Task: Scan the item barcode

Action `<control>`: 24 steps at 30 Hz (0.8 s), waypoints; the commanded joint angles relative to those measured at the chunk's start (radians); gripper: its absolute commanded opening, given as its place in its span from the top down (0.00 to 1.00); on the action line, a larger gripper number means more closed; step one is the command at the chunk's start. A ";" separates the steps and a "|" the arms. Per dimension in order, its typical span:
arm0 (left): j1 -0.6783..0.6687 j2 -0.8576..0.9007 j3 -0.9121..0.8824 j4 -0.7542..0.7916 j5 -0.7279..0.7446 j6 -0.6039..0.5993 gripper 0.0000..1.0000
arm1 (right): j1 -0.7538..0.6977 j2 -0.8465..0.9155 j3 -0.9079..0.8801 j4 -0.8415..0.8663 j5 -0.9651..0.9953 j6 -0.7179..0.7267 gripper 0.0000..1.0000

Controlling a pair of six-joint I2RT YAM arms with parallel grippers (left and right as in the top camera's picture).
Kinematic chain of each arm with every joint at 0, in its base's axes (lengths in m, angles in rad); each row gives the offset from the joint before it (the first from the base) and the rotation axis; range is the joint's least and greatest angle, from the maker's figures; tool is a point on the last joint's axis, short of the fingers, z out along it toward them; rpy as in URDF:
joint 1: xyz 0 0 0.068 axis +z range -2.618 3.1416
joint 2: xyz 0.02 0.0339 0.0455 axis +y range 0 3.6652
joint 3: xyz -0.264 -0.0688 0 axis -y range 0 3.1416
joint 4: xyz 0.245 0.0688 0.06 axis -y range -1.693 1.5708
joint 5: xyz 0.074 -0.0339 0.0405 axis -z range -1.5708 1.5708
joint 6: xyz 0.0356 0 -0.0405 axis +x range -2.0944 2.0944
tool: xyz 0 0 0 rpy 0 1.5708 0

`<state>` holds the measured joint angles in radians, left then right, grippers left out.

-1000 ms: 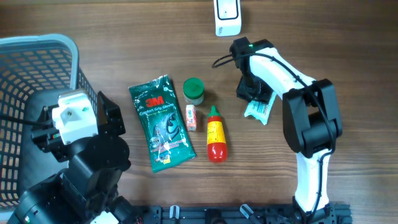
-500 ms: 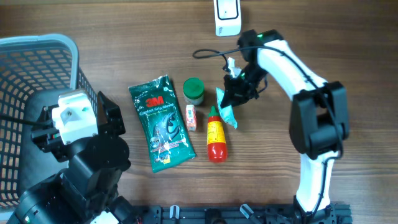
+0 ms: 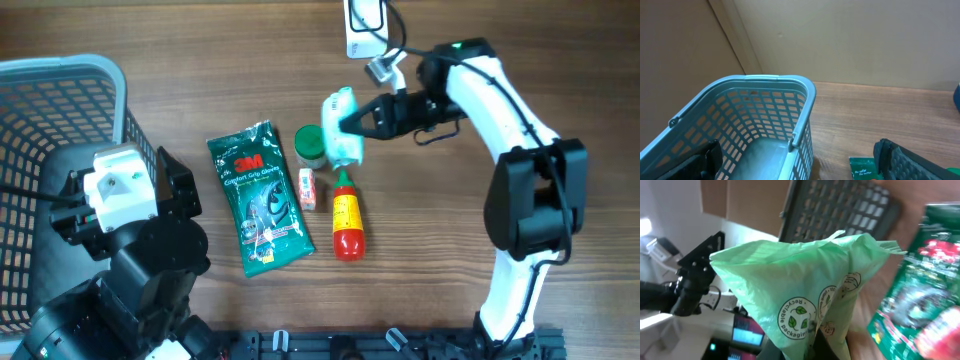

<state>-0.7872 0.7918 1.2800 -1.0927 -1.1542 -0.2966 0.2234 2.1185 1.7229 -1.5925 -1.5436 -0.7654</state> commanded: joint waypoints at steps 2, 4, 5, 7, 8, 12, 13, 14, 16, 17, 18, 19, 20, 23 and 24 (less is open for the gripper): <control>-0.001 -0.002 0.001 0.003 0.002 0.005 0.00 | 0.090 -0.023 -0.002 0.002 -0.078 -0.128 0.95; -0.001 -0.002 0.001 0.003 0.002 0.005 0.00 | 0.124 -0.024 -0.002 0.001 -0.078 -0.216 0.95; -0.001 -0.002 0.001 0.003 0.002 0.005 0.00 | 0.144 -0.027 -0.002 -0.019 -0.074 -0.253 0.95; -0.001 -0.002 0.001 0.003 0.002 0.005 0.00 | 0.165 -0.043 -0.002 -0.019 -0.041 -0.255 0.95; -0.001 -0.002 0.001 0.003 0.002 0.005 0.00 | 0.175 -0.063 -0.002 -0.019 -0.005 -0.253 0.95; -0.001 -0.002 0.001 0.003 0.002 0.005 0.00 | 0.183 -0.171 -0.026 -0.019 0.143 -0.146 0.95; -0.001 -0.002 0.001 0.003 0.002 0.005 0.00 | 0.183 -0.214 -0.046 -0.019 0.173 -0.130 0.96; -0.001 -0.002 0.001 0.003 0.002 0.005 0.00 | 0.183 -0.249 -0.066 -0.019 0.200 -0.119 0.95; -0.001 -0.002 0.001 0.003 0.002 0.005 0.00 | 0.180 -0.343 -0.129 -0.017 0.254 -0.097 0.95; -0.001 -0.002 0.001 0.003 0.002 0.005 0.00 | 0.170 -0.403 -0.182 -0.016 0.257 -0.096 0.95; -0.001 -0.002 0.001 0.003 0.002 0.005 0.00 | 0.163 -0.438 -0.216 -0.017 0.256 -0.094 0.95; -0.001 -0.002 0.001 0.003 0.002 0.005 0.00 | 0.153 -0.484 -0.267 -0.017 0.249 -0.078 0.96; -0.001 -0.002 0.001 0.003 0.002 0.005 0.00 | 0.139 -0.532 -0.317 -0.017 0.250 -0.062 0.95; -0.001 -0.002 0.001 0.003 0.002 0.005 0.00 | 0.111 -0.632 -0.385 -0.016 0.249 -0.068 0.95; -0.001 -0.002 0.001 0.003 0.002 0.005 0.00 | 0.108 -0.655 -0.385 -0.016 0.250 -0.069 0.95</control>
<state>-0.7872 0.7918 1.2800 -1.0927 -1.1542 -0.2966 0.3439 1.5307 1.3472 -1.6112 -1.2770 -0.8303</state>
